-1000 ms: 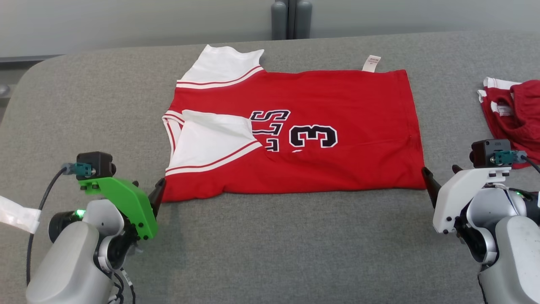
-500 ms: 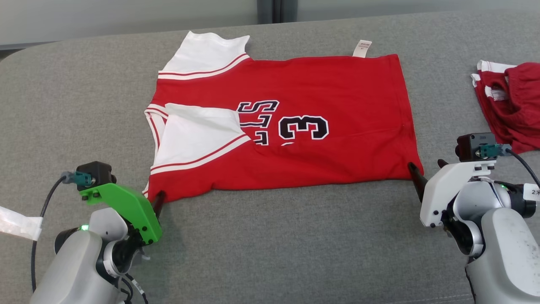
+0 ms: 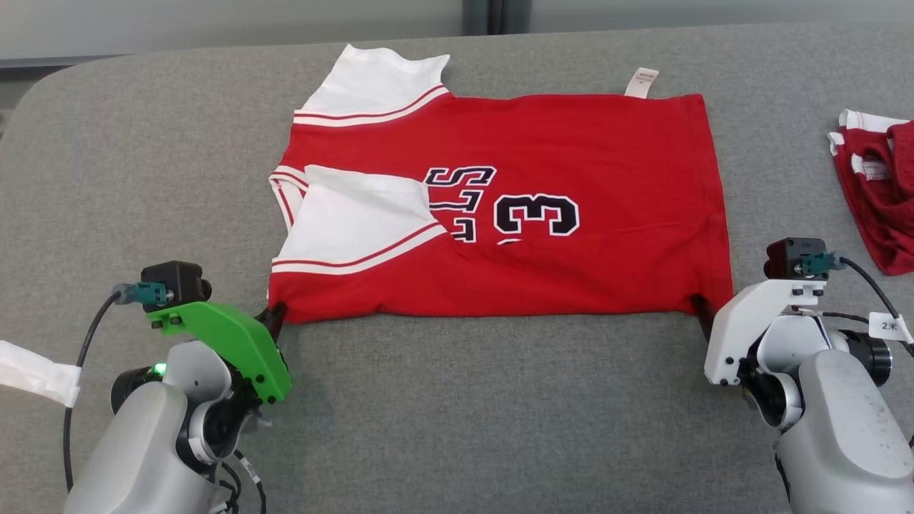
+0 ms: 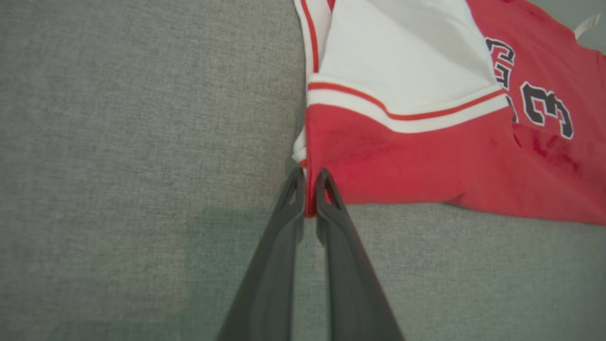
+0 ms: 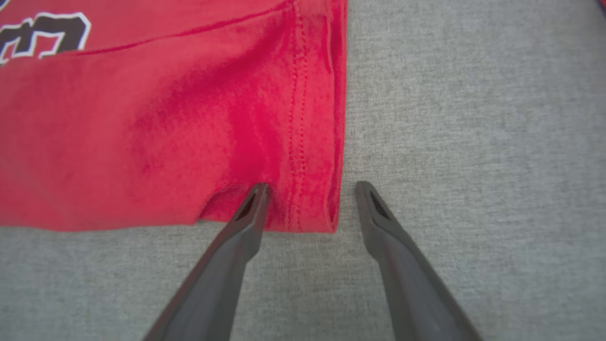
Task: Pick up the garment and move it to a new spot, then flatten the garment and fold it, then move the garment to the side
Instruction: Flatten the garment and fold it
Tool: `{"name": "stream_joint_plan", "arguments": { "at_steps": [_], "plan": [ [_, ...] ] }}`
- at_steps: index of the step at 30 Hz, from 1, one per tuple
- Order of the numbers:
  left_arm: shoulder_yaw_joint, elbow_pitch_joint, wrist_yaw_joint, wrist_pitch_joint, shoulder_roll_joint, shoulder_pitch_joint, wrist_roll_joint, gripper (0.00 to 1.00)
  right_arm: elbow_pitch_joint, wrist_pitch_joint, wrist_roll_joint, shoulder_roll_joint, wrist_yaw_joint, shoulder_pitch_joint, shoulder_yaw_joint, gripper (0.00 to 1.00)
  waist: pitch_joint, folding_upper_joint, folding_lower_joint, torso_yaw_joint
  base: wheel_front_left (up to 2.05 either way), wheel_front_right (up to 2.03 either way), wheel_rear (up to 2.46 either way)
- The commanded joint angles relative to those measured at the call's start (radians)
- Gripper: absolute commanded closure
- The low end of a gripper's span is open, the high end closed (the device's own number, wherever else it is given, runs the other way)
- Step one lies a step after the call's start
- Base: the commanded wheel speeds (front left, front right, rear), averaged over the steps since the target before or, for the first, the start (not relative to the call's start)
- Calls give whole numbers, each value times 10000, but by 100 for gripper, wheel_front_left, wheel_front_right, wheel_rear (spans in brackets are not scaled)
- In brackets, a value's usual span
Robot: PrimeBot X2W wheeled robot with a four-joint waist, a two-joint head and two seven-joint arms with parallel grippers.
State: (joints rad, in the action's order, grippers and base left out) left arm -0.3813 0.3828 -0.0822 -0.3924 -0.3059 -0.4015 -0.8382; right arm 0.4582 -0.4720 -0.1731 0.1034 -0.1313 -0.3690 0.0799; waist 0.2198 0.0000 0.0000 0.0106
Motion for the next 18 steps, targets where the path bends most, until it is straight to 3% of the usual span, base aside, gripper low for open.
{"name": "stream_joint_plan", "arguments": {
  "at_steps": [1,2,10,18],
  "plan": [
    [42,-109,50,95,-48,65,6,100,249,28,-12,-74,13,-16,12,92,-41,0,0,46,0,0,0],
    [69,-169,62,180,-65,112,13,100,353,37,-38,-79,13,-46,13,100,-81,0,0,55,0,0,0],
    [141,-1116,160,497,-264,754,-73,100,2,16,-762,348,16,73,65,100,-610,0,0,11,0,0,0],
    [-48,-3140,-182,170,-706,2461,-166,100,-1723,-1069,-1708,1186,16,1686,242,100,-956,0,0,-21,0,0,0]
  ]
}}
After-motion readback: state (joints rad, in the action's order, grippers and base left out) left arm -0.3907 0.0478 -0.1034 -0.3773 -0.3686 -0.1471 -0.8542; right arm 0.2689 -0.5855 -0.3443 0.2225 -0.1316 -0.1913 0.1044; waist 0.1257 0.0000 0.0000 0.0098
